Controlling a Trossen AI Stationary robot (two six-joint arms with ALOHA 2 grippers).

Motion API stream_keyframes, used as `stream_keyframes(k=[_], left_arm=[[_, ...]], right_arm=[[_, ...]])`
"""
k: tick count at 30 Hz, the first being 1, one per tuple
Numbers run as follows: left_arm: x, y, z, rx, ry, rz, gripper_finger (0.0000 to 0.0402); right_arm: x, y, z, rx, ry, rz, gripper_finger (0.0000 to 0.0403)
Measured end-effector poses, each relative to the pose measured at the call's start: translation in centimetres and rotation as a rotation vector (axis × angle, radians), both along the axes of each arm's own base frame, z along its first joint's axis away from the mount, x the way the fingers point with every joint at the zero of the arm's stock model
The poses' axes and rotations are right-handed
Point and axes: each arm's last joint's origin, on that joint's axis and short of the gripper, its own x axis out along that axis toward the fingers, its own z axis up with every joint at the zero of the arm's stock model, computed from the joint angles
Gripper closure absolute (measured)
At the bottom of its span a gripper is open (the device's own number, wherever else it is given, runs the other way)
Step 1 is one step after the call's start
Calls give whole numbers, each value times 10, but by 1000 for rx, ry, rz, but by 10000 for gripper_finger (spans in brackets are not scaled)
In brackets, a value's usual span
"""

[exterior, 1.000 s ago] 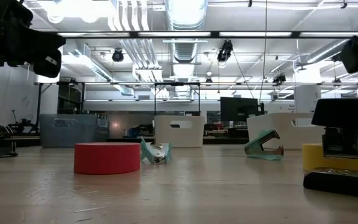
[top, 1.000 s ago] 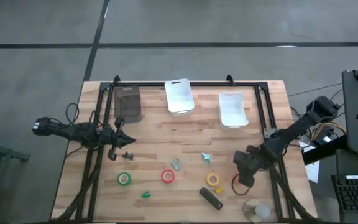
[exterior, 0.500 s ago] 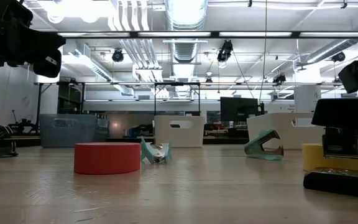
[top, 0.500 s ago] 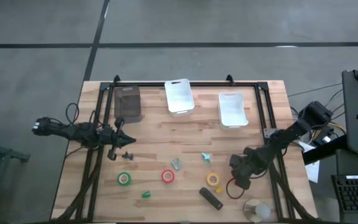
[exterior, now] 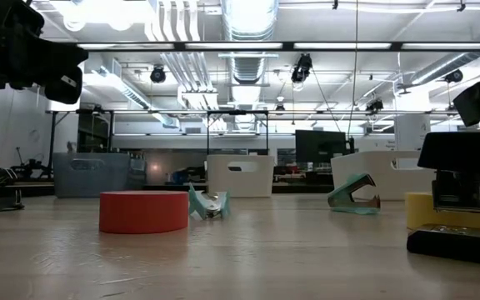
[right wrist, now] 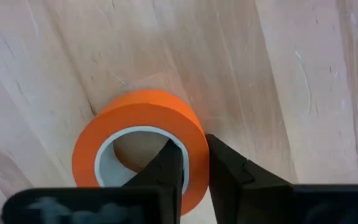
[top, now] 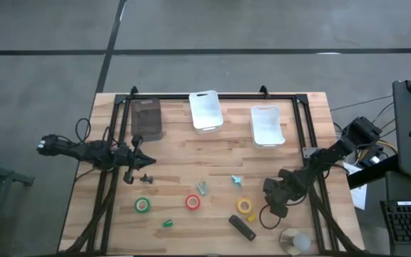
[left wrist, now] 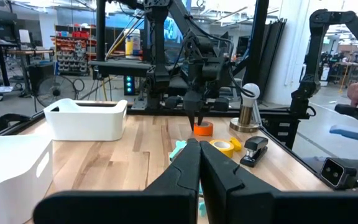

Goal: Pick and place Stapler, Stapler remover, tape
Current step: Put the orange tape into the right white bin

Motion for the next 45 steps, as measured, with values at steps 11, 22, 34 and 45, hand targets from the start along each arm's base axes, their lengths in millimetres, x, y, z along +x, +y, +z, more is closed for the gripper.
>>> stream_keyframes(k=[11, 22, 34, 45], left_arm=[[0, 0, 0, 0, 0, 0, 392], [0, 0, 0, 0, 0, 0, 392], [0, 0, 0, 0, 0, 0, 392], [0, 0, 0, 0, 0, 0, 392]], right_arm=[[4, -3, 16, 16, -79, -17, 347], [9, -23, 68, -40, -259, -51, 350], [18, -87, 138, -242, -554, -269, 349], [11, -179, 173, -394, -493, -481, 349]])
